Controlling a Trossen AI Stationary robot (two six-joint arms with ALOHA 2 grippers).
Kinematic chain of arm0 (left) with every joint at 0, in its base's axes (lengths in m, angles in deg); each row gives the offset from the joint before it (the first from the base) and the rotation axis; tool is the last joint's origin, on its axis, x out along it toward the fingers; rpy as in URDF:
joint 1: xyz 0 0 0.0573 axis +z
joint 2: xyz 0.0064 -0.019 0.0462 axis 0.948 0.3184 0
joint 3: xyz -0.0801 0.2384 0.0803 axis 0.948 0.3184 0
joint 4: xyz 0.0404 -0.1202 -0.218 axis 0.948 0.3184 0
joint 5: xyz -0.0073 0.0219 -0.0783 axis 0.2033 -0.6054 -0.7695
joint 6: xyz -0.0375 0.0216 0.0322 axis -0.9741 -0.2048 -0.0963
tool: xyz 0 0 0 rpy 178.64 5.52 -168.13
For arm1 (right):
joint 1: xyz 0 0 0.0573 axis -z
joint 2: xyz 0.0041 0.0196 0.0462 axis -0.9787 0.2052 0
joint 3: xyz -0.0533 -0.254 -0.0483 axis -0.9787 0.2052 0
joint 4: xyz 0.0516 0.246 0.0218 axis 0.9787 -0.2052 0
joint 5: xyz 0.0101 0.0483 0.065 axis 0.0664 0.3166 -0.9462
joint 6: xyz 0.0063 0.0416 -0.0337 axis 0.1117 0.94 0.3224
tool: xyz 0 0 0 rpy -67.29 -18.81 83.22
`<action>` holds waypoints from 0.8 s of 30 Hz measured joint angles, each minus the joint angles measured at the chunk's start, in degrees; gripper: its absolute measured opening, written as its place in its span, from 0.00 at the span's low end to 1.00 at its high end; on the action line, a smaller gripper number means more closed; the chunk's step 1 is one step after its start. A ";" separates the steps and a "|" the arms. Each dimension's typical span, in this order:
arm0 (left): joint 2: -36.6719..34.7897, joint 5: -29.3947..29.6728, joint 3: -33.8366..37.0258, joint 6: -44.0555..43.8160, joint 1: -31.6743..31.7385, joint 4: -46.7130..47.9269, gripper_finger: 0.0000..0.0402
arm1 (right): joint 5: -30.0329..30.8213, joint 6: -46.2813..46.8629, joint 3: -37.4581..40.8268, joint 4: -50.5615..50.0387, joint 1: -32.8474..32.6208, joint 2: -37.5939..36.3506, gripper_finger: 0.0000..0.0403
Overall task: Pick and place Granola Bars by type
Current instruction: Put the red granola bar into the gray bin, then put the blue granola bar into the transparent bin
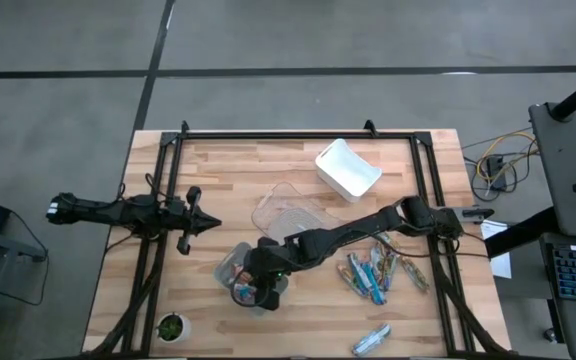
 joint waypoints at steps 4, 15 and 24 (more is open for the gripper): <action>0.00 0.00 -0.01 0.00 0.00 0.00 0.00 | -1.11 -0.04 0.00 0.08 0.00 0.00 0.20; 0.00 0.00 0.00 -0.01 -0.02 0.00 0.00 | -1.36 2.00 0.07 0.04 0.09 0.00 0.47; 0.00 0.00 -0.01 0.00 0.00 0.00 0.00 | -1.54 2.60 0.07 0.02 0.09 0.00 0.53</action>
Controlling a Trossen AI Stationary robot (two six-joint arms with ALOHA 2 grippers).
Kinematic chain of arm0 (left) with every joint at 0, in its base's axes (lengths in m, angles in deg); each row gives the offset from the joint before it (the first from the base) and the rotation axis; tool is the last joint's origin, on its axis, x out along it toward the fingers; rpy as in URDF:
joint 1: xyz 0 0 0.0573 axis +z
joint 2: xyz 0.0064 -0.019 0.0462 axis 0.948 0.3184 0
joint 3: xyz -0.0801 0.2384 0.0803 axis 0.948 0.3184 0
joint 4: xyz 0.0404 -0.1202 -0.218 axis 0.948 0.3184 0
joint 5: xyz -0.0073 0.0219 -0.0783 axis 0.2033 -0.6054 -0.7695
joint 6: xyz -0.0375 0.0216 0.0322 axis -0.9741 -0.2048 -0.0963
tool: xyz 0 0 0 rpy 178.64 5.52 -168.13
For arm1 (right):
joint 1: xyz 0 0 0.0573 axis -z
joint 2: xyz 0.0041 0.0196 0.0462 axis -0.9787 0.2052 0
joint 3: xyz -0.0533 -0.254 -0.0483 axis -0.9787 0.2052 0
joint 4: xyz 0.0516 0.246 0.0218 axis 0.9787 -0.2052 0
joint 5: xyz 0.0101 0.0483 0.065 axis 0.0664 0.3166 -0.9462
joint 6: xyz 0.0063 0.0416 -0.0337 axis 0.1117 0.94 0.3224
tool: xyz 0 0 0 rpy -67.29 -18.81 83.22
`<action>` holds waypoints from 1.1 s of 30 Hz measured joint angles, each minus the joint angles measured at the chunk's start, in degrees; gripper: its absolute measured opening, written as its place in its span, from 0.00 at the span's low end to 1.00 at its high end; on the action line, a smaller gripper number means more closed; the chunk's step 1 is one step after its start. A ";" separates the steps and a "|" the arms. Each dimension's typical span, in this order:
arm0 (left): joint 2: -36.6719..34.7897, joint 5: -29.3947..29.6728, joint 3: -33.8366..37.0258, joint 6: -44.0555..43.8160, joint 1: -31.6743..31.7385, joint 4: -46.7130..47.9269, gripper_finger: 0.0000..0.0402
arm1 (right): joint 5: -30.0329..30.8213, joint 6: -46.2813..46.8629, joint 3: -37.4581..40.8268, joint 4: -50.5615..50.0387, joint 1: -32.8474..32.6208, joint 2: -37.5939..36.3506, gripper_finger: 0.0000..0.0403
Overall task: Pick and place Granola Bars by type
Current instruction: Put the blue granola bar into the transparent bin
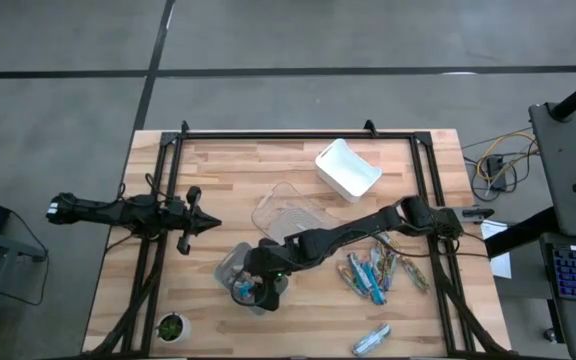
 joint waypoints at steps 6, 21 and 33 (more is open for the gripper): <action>0.00 0.00 0.02 0.00 0.00 0.00 0.00 | -1.08 0.02 0.00 -0.04 -0.49 0.00 0.53; 0.02 -0.02 0.00 0.00 0.00 0.00 0.00 | -4.20 -4.10 -0.74 -5.46 -5.11 -8.28 0.43; 0.02 -0.02 0.01 -0.01 0.00 0.00 0.00 | -3.65 -6.83 0.53 -16.51 -7.87 -12.51 0.15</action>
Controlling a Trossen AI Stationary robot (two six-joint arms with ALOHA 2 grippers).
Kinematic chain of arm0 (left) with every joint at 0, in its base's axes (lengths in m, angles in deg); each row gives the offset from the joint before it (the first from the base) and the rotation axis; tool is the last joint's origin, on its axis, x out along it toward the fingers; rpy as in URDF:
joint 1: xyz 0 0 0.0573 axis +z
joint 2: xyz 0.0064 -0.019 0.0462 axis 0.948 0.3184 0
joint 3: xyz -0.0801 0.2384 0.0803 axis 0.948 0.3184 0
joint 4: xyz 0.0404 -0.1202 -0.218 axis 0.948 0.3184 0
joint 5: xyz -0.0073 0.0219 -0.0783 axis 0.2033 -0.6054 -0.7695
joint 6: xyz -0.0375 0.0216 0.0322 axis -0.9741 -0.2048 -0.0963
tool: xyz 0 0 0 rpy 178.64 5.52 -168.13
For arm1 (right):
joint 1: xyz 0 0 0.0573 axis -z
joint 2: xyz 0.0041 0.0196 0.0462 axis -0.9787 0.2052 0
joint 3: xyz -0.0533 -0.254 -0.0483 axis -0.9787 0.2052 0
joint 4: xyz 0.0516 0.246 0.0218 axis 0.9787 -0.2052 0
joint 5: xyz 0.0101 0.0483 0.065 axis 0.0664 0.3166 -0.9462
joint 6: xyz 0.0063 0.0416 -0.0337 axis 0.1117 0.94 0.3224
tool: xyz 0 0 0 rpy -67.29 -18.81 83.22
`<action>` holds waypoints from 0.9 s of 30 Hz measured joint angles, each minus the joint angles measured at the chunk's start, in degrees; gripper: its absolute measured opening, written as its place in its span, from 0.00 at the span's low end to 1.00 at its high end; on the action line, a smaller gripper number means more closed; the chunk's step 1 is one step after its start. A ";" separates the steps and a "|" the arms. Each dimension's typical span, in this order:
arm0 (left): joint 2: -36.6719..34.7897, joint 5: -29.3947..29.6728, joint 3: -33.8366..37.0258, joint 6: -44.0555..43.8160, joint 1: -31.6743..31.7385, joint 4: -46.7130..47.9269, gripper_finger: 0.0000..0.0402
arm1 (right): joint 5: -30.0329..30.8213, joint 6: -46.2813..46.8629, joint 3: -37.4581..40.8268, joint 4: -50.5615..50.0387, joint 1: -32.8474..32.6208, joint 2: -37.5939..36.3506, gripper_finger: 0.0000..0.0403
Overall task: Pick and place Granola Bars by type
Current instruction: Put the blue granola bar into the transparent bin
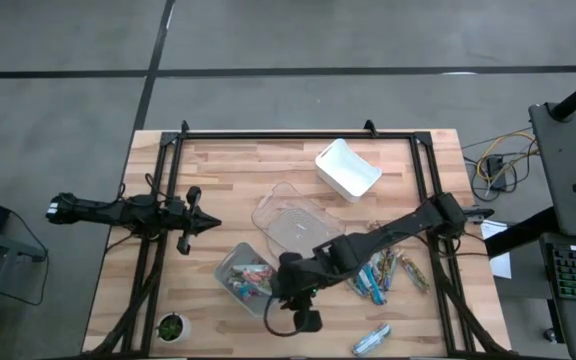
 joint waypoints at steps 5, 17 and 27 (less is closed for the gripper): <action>0.00 0.02 0.00 0.01 -0.01 0.00 0.00 | 2.33 -0.02 1.15 -0.55 -0.99 -1.55 0.08; 0.11 0.02 -0.01 -0.01 0.01 0.00 0.00 | 11.44 5.35 16.34 -0.21 -3.24 -13.99 0.02; 0.50 0.02 -0.02 0.01 -0.02 0.00 0.00 | 18.15 17.34 33.21 0.92 -5.31 -27.60 0.02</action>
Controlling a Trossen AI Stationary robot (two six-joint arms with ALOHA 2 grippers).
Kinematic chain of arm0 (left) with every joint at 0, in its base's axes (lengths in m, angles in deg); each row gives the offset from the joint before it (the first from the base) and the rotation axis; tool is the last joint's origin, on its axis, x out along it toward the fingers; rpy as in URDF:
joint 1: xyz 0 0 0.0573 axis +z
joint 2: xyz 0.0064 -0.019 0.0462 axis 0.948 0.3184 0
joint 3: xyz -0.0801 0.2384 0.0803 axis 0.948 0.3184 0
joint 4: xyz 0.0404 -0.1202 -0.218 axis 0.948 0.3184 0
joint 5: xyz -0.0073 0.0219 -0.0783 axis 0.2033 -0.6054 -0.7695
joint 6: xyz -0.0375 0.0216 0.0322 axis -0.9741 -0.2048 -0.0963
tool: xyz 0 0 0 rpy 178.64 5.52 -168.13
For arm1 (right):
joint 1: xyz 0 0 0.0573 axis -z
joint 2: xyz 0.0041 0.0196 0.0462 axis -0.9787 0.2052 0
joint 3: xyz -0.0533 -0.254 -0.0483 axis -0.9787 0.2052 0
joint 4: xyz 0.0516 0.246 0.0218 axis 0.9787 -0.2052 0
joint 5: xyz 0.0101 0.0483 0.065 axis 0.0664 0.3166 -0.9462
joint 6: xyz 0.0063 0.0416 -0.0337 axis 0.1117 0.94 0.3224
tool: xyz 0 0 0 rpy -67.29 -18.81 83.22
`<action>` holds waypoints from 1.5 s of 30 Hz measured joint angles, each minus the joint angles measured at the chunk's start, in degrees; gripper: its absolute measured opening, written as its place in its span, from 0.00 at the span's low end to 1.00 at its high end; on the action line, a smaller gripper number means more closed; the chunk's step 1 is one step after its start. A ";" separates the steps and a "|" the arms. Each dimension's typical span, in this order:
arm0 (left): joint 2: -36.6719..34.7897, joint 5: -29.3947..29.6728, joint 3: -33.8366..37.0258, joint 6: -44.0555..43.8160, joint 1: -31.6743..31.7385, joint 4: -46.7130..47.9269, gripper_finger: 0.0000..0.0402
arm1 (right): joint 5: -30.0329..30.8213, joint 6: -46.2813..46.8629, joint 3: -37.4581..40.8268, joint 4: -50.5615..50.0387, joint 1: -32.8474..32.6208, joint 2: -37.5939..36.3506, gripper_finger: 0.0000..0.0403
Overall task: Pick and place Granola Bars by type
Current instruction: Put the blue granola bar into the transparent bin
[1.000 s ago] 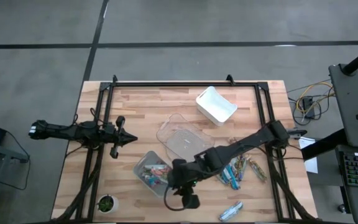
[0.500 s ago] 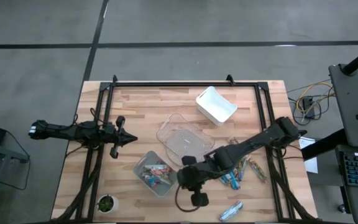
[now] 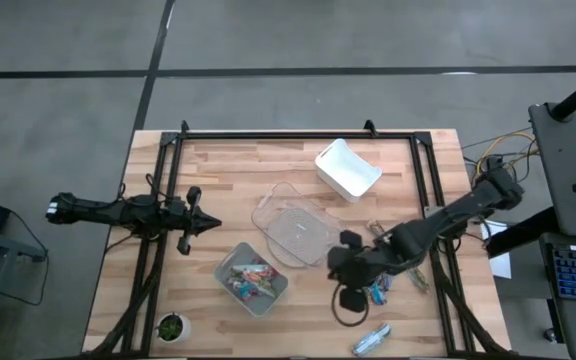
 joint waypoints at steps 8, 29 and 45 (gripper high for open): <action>0.02 -0.02 0.00 0.00 0.02 0.00 0.00 | 2.71 3.74 7.39 0.09 -0.24 -9.06 0.02; 0.02 0.00 0.02 0.00 0.02 0.00 0.00 | 4.08 12.89 19.03 -4.47 -0.53 -20.35 0.02; 0.02 -0.01 0.01 0.00 0.01 0.00 0.00 | 6.85 10.28 18.89 -4.56 -0.04 -20.32 0.02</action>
